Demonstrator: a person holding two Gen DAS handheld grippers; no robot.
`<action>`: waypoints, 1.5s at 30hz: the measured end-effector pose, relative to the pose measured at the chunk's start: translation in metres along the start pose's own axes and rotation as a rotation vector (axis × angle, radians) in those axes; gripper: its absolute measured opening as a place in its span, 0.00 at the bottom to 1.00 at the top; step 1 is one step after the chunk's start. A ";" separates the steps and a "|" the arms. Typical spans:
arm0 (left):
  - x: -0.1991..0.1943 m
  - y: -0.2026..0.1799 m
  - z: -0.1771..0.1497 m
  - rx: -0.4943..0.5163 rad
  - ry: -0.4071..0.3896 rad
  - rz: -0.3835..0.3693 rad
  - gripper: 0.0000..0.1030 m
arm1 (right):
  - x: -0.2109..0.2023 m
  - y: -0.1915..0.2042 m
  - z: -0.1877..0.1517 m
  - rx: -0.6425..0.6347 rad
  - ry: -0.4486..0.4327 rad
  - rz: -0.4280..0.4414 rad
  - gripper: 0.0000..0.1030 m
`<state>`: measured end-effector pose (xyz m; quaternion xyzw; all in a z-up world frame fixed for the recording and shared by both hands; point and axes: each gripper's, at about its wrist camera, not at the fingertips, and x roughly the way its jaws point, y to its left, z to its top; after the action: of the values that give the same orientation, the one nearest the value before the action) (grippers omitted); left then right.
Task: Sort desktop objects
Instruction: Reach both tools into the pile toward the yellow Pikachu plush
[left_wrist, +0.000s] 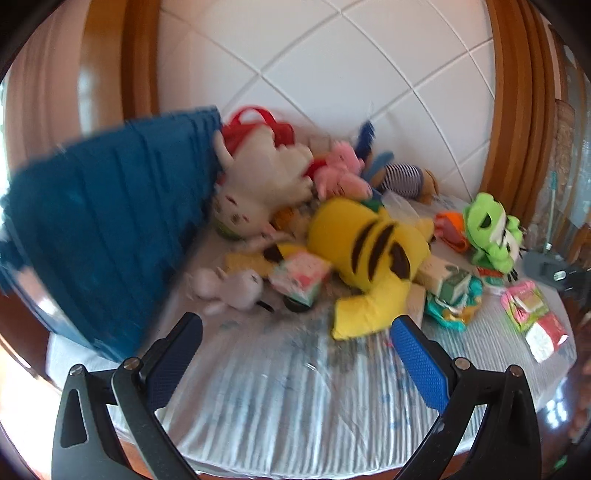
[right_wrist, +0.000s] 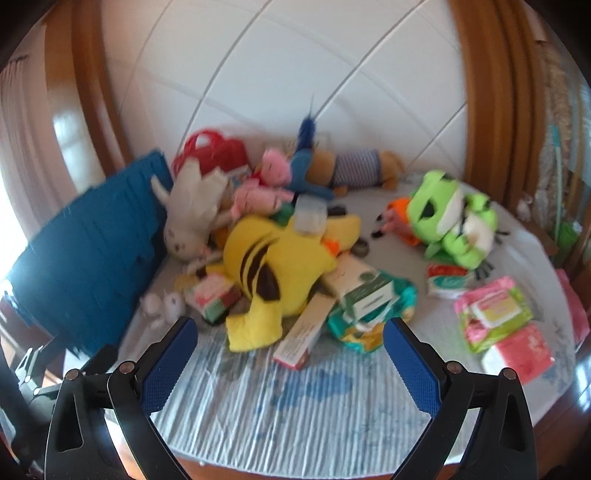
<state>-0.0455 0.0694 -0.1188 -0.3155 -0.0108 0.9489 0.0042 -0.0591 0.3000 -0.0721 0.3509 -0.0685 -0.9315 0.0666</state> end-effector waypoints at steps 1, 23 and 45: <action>0.009 -0.001 -0.002 0.007 0.006 -0.014 1.00 | 0.013 0.002 -0.003 -0.013 0.018 0.008 0.99; 0.197 -0.082 0.004 0.244 0.121 -0.285 1.00 | 0.191 -0.085 0.085 0.285 0.215 -0.003 0.99; 0.265 -0.140 -0.011 0.250 0.318 -0.243 0.39 | 0.336 -0.135 0.101 0.319 0.484 0.429 0.48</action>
<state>-0.2507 0.2139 -0.2832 -0.4544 0.0695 0.8737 0.1591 -0.3867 0.3834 -0.2369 0.5451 -0.2674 -0.7638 0.2192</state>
